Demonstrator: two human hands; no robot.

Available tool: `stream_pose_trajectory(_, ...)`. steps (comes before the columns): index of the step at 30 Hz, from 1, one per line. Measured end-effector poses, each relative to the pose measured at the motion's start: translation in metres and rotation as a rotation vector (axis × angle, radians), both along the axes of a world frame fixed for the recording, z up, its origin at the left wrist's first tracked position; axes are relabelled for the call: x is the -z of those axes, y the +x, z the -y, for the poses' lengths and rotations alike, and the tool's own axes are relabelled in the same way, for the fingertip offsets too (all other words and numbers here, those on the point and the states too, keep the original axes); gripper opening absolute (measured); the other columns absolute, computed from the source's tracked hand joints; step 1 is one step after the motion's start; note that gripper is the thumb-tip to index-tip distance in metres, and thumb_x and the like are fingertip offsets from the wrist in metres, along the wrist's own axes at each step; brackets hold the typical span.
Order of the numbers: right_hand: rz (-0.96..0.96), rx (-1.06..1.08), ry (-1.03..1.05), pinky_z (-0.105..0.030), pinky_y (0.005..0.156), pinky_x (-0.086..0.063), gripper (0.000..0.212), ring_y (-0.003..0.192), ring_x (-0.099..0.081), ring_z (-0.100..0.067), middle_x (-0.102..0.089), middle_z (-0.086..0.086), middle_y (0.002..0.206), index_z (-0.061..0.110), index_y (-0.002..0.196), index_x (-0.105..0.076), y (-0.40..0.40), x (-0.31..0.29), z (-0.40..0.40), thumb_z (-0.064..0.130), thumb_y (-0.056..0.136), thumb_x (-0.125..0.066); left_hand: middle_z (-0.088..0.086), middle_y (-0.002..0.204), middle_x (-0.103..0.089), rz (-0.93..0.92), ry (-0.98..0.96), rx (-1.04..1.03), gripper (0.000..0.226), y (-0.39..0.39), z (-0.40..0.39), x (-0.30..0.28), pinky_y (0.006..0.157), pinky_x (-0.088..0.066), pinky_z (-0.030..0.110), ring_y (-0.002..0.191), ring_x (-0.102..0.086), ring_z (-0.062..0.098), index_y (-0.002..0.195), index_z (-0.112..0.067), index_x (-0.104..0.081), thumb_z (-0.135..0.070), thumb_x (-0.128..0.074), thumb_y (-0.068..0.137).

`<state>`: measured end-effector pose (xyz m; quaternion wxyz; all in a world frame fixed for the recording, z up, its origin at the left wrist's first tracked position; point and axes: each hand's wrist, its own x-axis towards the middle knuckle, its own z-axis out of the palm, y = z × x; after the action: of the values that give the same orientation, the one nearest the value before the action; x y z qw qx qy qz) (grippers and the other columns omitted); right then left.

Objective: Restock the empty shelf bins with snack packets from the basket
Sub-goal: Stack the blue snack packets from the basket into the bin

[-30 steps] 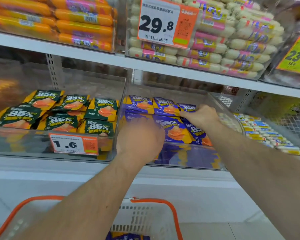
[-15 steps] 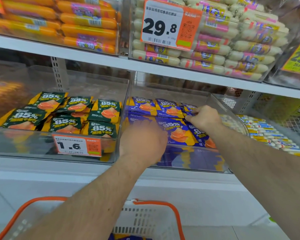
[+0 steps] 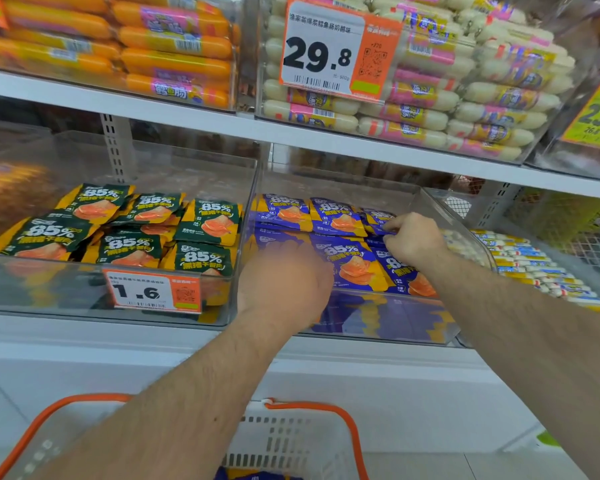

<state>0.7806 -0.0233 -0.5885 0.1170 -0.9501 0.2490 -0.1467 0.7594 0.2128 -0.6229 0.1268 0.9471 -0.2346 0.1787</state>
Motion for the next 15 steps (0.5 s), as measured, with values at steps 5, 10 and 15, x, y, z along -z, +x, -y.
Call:
stream_pose_trajectory(5,0.051,-0.011,0.02,-0.026,0.079,-0.046,0.03,0.106,-0.061,-0.023,-0.066,-0.003,0.124,0.02,0.121,-0.068,0.0024,0.0044,0.0016,0.024,0.092,-0.06,-0.001,0.124,-0.059,-0.001,-0.001,0.001,0.05,0.0003,0.0009,-0.0003,0.087,-0.05,0.035,0.116,-0.053,0.016,0.124,-0.021,-0.052,-0.055,-0.027,0.098)
stream_pose_trajectory(10,0.013,-0.03,0.0,-0.035,0.084,-0.056,0.036,0.097,-0.061,-0.02,-0.065,-0.003,0.125,0.024,0.125,-0.065,0.0044,0.0046,-0.0002,0.028,0.09,-0.063,-0.001,0.125,-0.059,0.0,0.0,0.003,0.05,0.0001,0.0006,-0.0005,0.087,-0.051,0.035,0.116,-0.053,0.016,0.125,-0.021,-0.052,-0.055,-0.026,0.098)
stream_pose_trajectory(15,-0.013,-0.028,0.029,-0.035,0.09,-0.054,0.035,0.11,-0.06,-0.023,-0.061,-0.004,0.132,0.022,0.127,-0.064,0.0063,0.0066,-0.0001,0.024,0.092,-0.061,-0.001,0.125,-0.059,-0.002,0.008,0.004,0.05,0.0003,0.0006,-0.0005,0.085,-0.05,0.035,0.116,-0.053,0.016,0.124,-0.021,-0.052,-0.055,-0.026,0.098)
